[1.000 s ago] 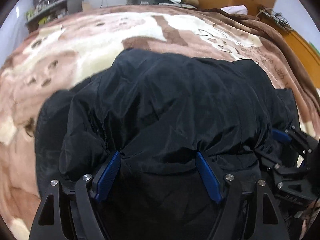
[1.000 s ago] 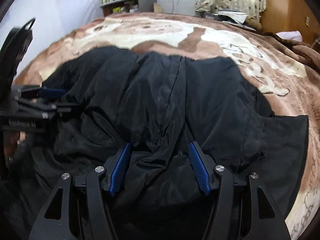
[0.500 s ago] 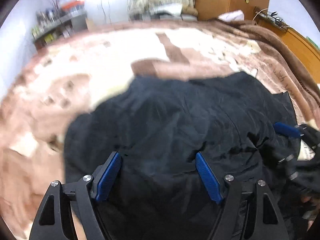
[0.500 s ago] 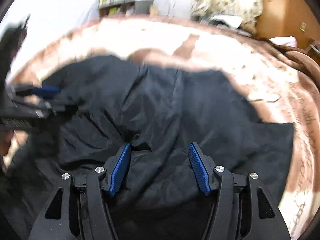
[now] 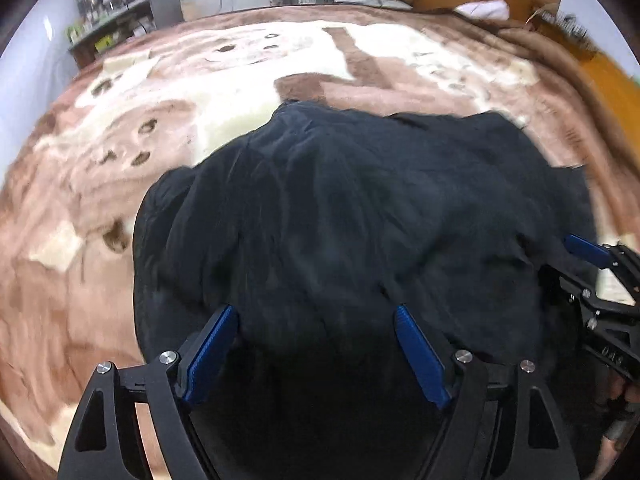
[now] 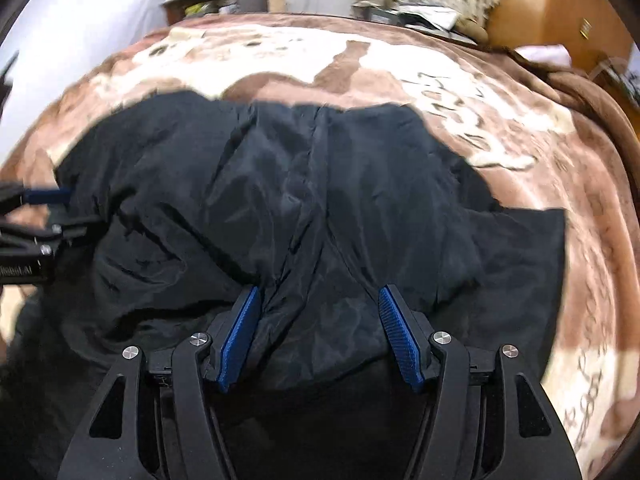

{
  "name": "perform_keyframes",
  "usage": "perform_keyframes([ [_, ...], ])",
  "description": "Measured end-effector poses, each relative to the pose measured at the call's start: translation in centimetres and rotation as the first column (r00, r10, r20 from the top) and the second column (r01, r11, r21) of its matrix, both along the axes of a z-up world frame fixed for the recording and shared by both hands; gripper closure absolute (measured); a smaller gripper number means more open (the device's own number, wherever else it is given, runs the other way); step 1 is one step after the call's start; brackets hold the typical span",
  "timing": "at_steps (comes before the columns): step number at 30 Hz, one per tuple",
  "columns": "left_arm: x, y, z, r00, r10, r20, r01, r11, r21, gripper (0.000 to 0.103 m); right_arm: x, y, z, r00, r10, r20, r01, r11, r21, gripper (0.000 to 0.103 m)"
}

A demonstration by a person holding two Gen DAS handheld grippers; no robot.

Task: Fold large clothes
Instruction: 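Open both grippers and lift them away from the jacket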

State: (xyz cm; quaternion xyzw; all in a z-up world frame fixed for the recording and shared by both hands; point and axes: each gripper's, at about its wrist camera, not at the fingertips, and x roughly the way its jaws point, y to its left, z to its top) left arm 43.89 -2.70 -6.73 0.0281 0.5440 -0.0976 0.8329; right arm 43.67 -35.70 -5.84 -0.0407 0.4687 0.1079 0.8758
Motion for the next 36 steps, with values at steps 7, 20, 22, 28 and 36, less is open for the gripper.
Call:
perform_keyframes([
  [7,-9.1,6.6,5.8,0.998,-0.044,0.053,0.048,0.997,-0.067,0.022,-10.5,-5.2,9.4,0.984,-0.009,0.178,-0.009,0.995,0.101,0.041],
  [20,-24.9,16.9,9.8,0.987,0.138,0.076,-0.128,0.984,-0.128,0.021,-28.3,-13.4,15.9,0.945,-0.191,0.265,0.179,0.981,0.071,0.041],
  [22,-26.6,17.0,9.5,0.986,0.149,0.078,-0.138,0.982,-0.131,0.021,-29.8,-13.4,15.6,0.944,-0.208,0.256,0.197,0.978,0.066,0.041],
  [28,-30.4,16.9,8.2,0.989,0.138,0.052,-0.129,0.979,-0.158,0.02,-33.8,-13.5,13.2,0.951,-0.231,0.205,0.221,0.973,0.071,0.041],
  [36,-33.0,15.8,3.9,0.993,0.119,0.009,-0.117,0.983,-0.143,0.02,-36.2,-13.7,7.2,0.96,-0.26,0.098,0.252,0.963,0.091,0.041],
])
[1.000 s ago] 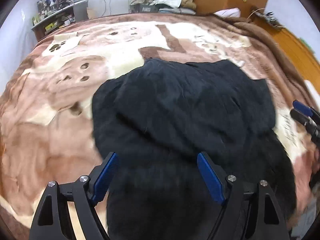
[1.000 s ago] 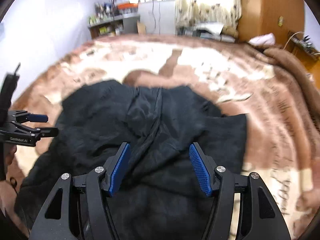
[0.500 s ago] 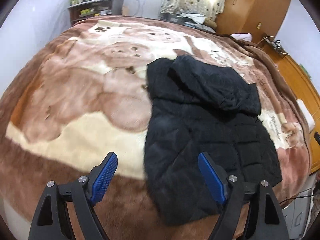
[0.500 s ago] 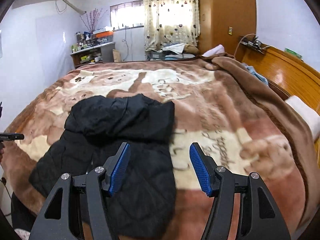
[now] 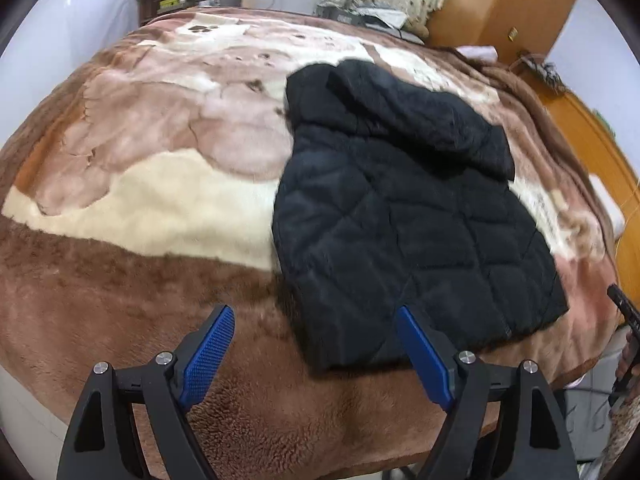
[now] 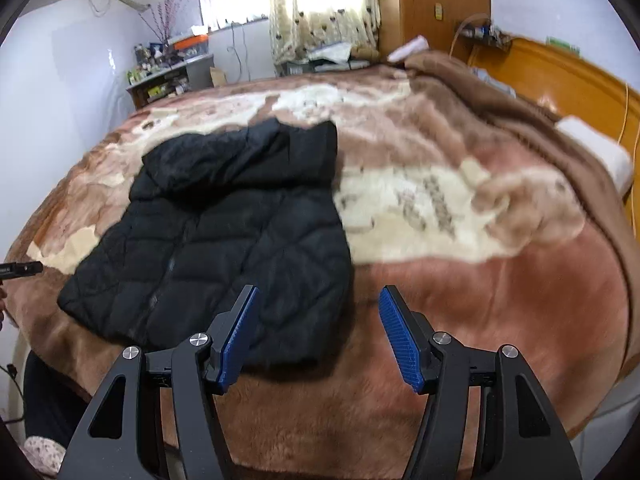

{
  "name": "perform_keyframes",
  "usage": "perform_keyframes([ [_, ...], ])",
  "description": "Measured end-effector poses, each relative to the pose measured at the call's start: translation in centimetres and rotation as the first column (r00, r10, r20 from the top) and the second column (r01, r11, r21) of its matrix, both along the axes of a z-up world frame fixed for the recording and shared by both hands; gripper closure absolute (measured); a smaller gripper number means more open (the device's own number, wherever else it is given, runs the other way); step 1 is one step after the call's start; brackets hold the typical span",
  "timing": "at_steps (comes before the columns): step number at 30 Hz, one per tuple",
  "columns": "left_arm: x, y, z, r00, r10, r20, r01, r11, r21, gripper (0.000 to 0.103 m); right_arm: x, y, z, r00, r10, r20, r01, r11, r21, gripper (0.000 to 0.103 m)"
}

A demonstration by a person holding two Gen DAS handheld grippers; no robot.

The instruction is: Fold large clothes

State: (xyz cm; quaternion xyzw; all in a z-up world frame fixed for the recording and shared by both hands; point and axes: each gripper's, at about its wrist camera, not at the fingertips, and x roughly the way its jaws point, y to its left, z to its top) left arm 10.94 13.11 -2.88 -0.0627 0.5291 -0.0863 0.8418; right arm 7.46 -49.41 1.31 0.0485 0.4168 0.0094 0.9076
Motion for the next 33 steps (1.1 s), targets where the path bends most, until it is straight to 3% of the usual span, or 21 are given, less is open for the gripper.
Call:
perform_keyframes([
  [5,0.1,-0.5,-4.0,0.996,0.05,-0.072,-0.054,0.997,-0.05,0.02,0.7,-0.3,-4.6,0.997,-0.027,-0.075,0.03,0.999,0.038,0.04],
  [8,0.6,-1.1,-5.6,0.994,0.045,-0.1,-0.053,0.996,-0.077,0.02,1.5,-0.5,-7.0,0.993,-0.033,-0.116,0.042,0.996,0.082,0.03],
  [19,2.4,-2.2,-8.3,0.988,0.071,-0.137,-0.084,0.993,-0.087,0.02,4.5,0.9,-10.4,0.977,0.013,-0.212,0.021,0.987,0.158,0.029],
  [21,2.5,-2.4,-8.5,0.987,0.076,-0.143,-0.092,0.99,-0.108,0.028,4.4,1.4,-10.7,0.977,0.015,-0.212,0.016,0.989,0.147,0.029],
  [22,2.6,-2.4,-8.7,0.987,0.072,-0.147,-0.091,0.988,-0.124,0.035,4.4,1.5,-10.9,0.976,0.008,-0.217,0.025,0.989,0.147,0.032],
  [24,2.7,-2.7,-8.7,0.986,0.077,-0.15,-0.097,0.987,-0.132,0.042,4.5,1.7,-11.3,0.971,0.02,-0.237,0.026,0.982,0.189,0.053],
  [29,2.4,-3.2,-7.9,0.99,0.084,-0.116,-0.097,0.99,-0.107,0.066,4.1,2.7,-10.3,0.977,0.022,-0.211,0.012,0.987,0.16,0.073],
  [33,1.9,-3.2,-6.2,0.993,0.087,-0.075,-0.096,0.988,-0.121,0.075,3.5,2.8,-8.7,0.987,0.031,-0.156,-0.004,0.986,0.166,0.083],
])
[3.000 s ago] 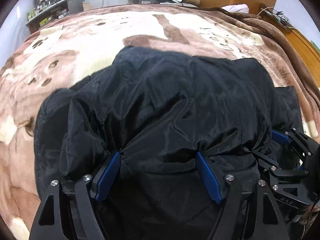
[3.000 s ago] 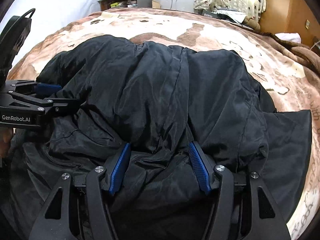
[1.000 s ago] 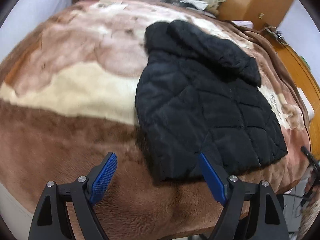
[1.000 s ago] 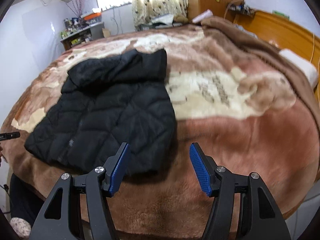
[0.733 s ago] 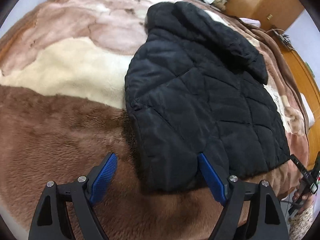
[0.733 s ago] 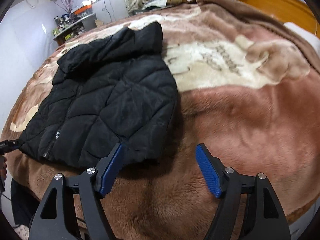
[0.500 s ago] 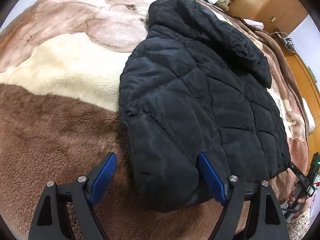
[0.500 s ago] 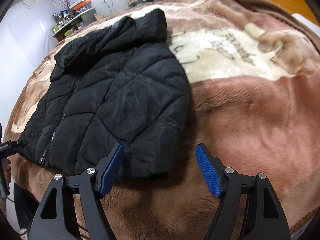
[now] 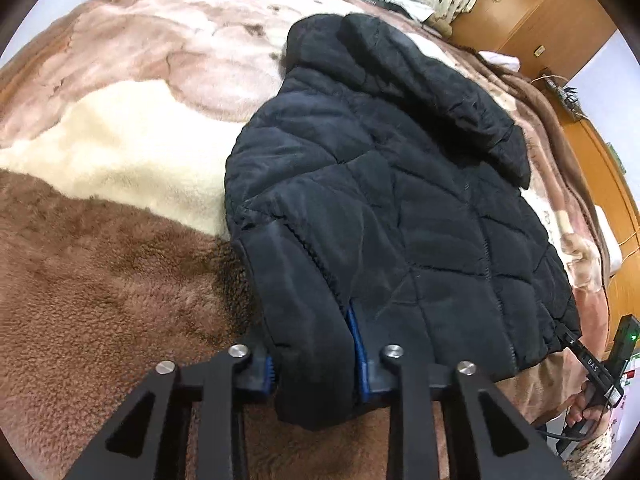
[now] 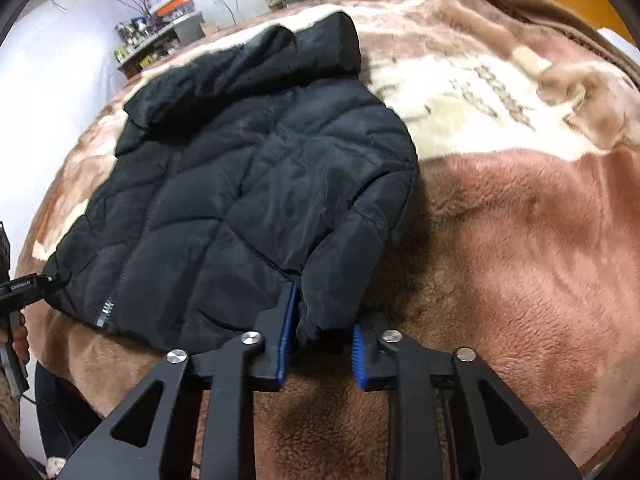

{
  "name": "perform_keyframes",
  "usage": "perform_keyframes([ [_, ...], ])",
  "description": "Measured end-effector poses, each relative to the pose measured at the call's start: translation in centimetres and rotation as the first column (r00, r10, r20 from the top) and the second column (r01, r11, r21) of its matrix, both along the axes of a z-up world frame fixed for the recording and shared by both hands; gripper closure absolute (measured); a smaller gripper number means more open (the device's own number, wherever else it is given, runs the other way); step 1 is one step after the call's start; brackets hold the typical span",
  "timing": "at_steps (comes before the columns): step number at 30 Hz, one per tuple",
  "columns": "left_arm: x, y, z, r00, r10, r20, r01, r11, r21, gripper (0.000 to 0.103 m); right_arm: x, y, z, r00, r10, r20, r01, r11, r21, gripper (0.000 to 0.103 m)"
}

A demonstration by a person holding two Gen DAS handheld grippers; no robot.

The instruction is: Fold large clothes

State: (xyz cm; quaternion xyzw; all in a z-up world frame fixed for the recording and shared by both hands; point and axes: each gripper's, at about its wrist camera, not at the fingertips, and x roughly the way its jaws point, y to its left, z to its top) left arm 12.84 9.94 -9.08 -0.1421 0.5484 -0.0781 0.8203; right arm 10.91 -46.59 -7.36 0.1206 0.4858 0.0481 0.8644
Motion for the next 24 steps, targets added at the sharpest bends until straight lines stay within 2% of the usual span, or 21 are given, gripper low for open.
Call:
perform_keyframes([
  [6,-1.2,0.0,2.6,0.998,-0.021,0.059,0.021,1.0,-0.007,0.079,-1.4,0.6,2.7,0.997,0.002,0.075,-0.001,1.0,-0.008,0.088],
  [11,-2.4,1.6,4.9,0.994,-0.03,0.101,0.036,0.997,-0.062,0.08,-2.9,1.0,5.1,0.991,0.034,0.129,-0.032,0.999,-0.018,0.09],
  [14,-3.8,2.9,5.9,0.994,-0.019,0.107,0.03,0.994,-0.101,0.08,-4.6,1.1,6.7,0.986,0.046,0.159,-0.046,0.999,-0.004,0.09],
  [24,-9.3,4.7,10.2,0.985,-0.054,0.164,0.074,0.99,-0.123,0.08,-10.0,1.8,11.1,0.965,0.099,0.245,-0.098,0.995,-0.018,0.091],
])
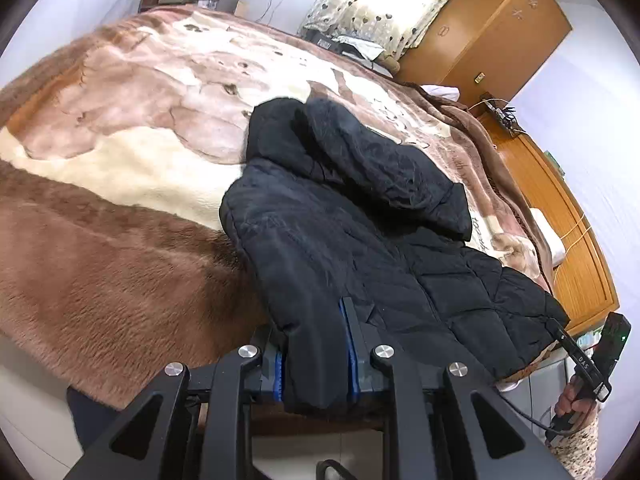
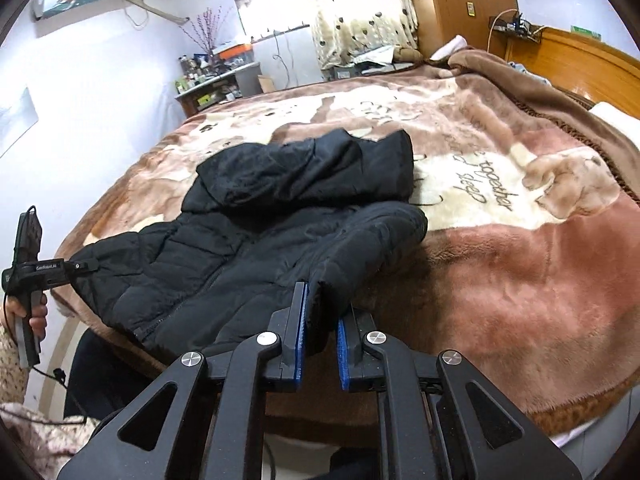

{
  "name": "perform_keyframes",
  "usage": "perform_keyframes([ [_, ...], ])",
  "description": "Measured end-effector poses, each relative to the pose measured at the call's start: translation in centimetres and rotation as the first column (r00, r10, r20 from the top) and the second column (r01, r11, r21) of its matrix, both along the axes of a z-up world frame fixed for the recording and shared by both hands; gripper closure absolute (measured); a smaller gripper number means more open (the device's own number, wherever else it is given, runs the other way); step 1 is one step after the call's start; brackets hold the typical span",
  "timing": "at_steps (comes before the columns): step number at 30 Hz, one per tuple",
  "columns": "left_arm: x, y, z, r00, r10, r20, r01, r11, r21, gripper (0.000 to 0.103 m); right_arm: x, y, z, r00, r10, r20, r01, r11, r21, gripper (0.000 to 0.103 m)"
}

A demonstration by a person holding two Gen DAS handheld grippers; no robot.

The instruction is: Fold large clothes

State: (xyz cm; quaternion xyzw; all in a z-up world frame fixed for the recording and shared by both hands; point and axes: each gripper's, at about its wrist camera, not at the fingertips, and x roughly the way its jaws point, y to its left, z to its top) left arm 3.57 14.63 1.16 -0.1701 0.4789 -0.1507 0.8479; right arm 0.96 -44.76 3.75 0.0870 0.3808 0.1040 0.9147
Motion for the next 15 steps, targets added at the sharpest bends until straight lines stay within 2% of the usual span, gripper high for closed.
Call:
perform_keyframes([
  [2,-1.1,-0.1,0.6,1.0,-0.014,0.011,0.014,1.0,0.002,0.081,-1.2,0.0,0.4,1.0,0.003,0.007,-0.003,1.0,0.002,0.091],
  [6,-3.3,0.3,1.2,1.0,-0.001,-0.016,0.001,1.0,-0.018,0.081,-2.8,-0.8,0.9,1.0,-0.004,0.011,0.004,1.0,0.022,0.091],
  [8,-4.2,0.1,2.0,1.0,-0.013,0.003,0.013,1.0,-0.011,0.081,-3.6,-1.1,1.7,1.0,-0.003,0.023,0.003,1.0,0.022,0.091],
  [15,-2.4,-0.2,5.3,0.996,-0.007,0.084,0.008,1.0,-0.014,0.081,-1.4,-1.1,4.5,0.997,0.007,0.082,-0.007,1.0,-0.001,0.091],
])
